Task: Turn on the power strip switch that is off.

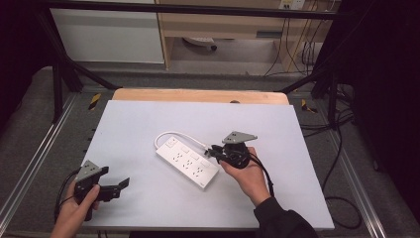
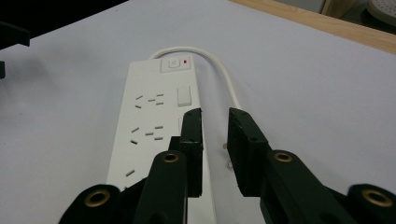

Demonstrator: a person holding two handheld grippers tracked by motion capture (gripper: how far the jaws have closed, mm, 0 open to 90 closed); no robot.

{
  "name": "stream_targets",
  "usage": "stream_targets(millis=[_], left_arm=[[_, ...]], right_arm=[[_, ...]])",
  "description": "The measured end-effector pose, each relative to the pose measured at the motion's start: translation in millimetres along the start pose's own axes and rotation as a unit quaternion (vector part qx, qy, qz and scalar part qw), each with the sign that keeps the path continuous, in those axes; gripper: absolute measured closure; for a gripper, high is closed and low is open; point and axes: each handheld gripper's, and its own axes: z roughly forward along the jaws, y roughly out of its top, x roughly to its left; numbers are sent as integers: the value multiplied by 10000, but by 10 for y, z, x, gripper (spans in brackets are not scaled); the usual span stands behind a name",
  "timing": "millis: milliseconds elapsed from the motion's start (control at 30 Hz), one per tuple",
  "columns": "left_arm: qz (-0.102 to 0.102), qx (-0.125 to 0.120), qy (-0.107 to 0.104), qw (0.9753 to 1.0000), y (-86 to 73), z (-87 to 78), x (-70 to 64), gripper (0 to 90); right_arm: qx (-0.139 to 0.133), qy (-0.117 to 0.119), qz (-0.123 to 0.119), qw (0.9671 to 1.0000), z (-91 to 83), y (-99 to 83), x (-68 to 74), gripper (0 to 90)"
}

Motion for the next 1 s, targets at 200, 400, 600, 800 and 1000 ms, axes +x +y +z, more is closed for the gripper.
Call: stream_targets(millis=[200, 400, 600, 800, 1000], left_arm=[[0, 10, -11, 10000, -3, -1, 4, 76], [4, 13, -24, 10000, -4, -3, -1, 76], [-1, 22, -19, 10000, -6, 1, 0, 76], [0, 22, -26, 10000, -6, 0, 0, 76], [7, 26, -33, 10000, -5, 0, -3, 76]], right_arm=[[-101, 21, 14, 9999, 63, 24, 11, 830], [-94, 11, -41, 9999, 121, 21, 24, 865], [-76, 39, 65, 9999, 180, 16, 35, 900], [-53, 45, -23, 10000, 242, 0, 42, 900], [-35, 10, -1, 10000, 292, -15, 40, 900]])
